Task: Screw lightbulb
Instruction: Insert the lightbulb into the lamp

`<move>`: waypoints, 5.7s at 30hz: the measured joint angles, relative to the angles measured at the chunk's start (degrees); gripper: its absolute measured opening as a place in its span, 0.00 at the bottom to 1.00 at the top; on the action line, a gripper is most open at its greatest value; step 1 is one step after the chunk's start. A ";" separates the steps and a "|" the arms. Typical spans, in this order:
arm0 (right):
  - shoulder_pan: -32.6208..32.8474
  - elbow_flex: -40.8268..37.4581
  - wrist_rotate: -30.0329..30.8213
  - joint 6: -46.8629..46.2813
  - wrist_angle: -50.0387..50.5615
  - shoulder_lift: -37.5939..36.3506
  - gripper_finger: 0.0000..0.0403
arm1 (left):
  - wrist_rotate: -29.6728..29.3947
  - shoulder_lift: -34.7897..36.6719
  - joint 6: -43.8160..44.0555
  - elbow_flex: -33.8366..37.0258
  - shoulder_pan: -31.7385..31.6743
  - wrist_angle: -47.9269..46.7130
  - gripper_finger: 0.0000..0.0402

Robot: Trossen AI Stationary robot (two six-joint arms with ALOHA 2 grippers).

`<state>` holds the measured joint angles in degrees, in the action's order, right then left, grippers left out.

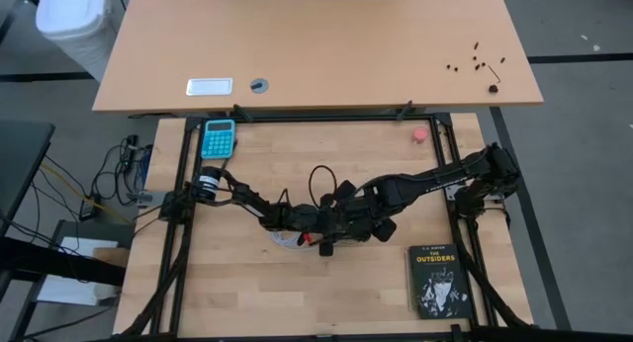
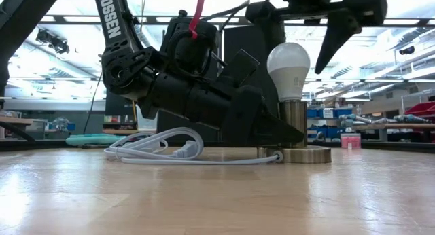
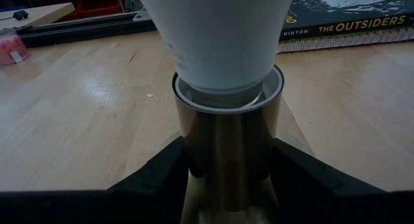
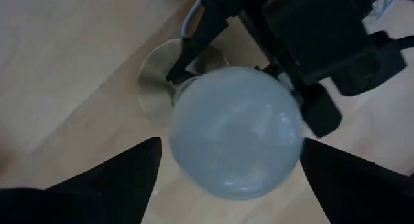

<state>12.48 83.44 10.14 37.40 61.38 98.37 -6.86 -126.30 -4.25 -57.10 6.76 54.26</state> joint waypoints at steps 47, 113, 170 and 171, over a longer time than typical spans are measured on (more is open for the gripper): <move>-0.57 -2.12 -2.80 6.74 -4.14 1.61 0.82 | 0.99 0.04 1.50 -0.02 -0.72 -0.89 0.49; 0.33 -1.98 -2.39 -10.39 -10.09 3.85 0.89 | 0.90 -0.01 3.05 0.15 -0.74 -0.85 0.49; -4.29 2.12 -9.16 -11.97 -2.11 3.96 0.72 | 1.06 -0.02 1.91 -0.04 -0.68 -1.01 0.49; -4.29 1.61 -9.39 -11.97 -2.64 3.96 0.72 | 1.06 -0.02 1.92 -0.04 -0.68 -1.01 0.49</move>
<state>8.19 85.05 0.75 25.43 58.74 102.32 -5.80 -126.32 -2.33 -57.14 6.09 53.25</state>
